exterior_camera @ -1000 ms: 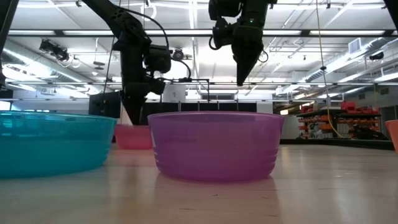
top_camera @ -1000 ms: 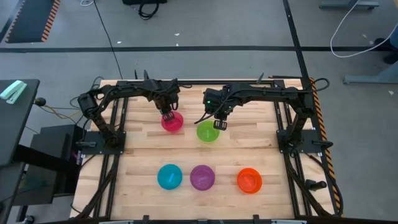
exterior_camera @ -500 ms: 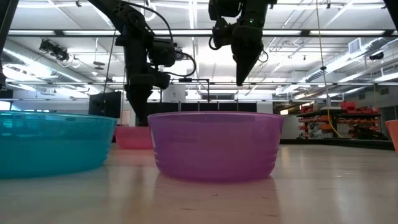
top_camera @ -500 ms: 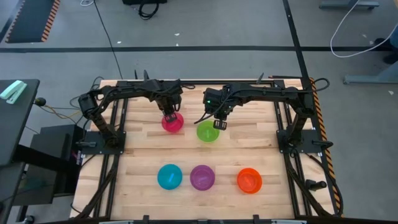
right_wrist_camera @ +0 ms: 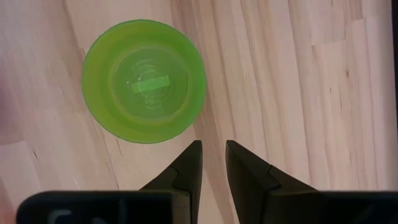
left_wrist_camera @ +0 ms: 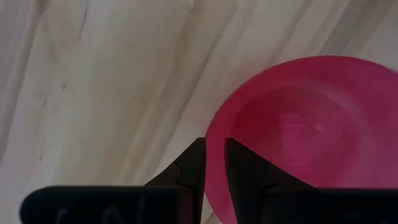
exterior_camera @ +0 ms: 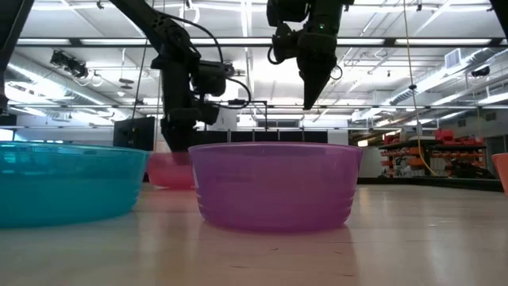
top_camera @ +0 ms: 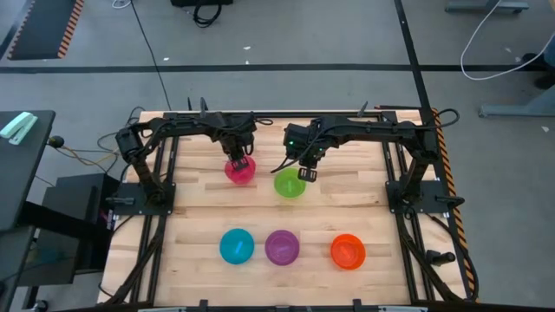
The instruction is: Nest bowls inside each other
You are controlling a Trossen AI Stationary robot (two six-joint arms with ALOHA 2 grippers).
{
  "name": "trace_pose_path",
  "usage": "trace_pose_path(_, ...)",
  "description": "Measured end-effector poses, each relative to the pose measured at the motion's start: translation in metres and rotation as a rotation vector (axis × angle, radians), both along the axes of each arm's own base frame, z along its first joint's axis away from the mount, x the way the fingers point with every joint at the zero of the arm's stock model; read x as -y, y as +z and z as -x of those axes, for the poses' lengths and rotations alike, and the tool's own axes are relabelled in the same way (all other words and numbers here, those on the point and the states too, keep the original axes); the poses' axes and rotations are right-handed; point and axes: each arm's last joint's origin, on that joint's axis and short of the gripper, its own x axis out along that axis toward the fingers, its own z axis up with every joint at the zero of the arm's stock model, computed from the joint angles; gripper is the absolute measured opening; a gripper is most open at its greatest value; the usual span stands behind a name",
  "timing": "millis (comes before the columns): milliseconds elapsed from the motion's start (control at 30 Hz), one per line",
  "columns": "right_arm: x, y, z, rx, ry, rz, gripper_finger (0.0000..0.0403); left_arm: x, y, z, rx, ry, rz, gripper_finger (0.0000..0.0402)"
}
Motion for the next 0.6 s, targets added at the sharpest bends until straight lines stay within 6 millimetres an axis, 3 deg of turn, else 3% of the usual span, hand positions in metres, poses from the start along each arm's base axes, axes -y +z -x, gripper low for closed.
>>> trace_pose_path(200,0.0001,0.0000,-0.0001,0.001,0.001,0.000,0.0078,-0.0011,-0.0092,-0.0026,-0.020,-0.005,0.010,0.0067)
trace_pose_path(600,0.0012,0.0002,-0.0008,0.008,0.015,0.006,0.0078,-0.0033,-0.0076,-0.0012,-0.020,-0.013,0.004,0.0066)
